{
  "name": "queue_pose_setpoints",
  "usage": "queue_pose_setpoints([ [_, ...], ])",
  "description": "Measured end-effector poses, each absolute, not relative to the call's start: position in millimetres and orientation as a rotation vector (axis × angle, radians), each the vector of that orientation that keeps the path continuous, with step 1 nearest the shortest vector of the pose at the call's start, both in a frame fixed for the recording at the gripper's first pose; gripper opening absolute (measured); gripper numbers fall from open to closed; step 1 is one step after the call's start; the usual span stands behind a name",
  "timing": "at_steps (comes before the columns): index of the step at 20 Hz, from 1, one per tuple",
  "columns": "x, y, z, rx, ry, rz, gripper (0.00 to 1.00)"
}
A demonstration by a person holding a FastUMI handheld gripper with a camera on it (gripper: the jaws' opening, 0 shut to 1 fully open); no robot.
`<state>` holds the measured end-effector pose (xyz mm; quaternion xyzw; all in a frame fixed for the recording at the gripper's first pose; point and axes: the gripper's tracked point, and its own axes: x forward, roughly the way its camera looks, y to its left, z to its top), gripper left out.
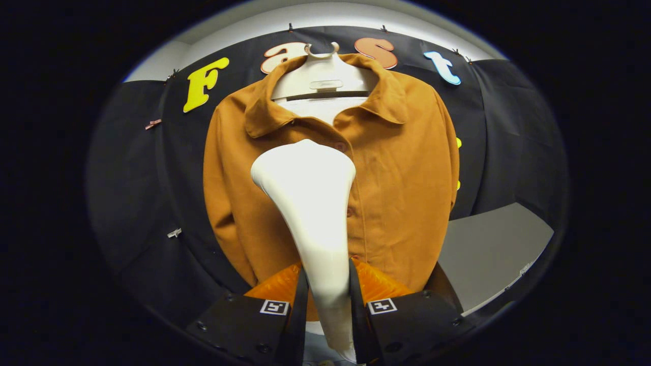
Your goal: Iron the clothes twice with a garment steamer, once on the left side and once on the right side.
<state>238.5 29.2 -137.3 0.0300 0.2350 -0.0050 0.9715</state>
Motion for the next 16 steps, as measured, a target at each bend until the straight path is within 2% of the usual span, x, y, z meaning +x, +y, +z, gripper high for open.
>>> queue_pose_setpoints([
  [6,249.8,44.7,-152.2,0.046,0.521,-0.009,0.41],
  [16,247.3,52.8,-248.2,0.054,0.745,-0.081,0.42],
])
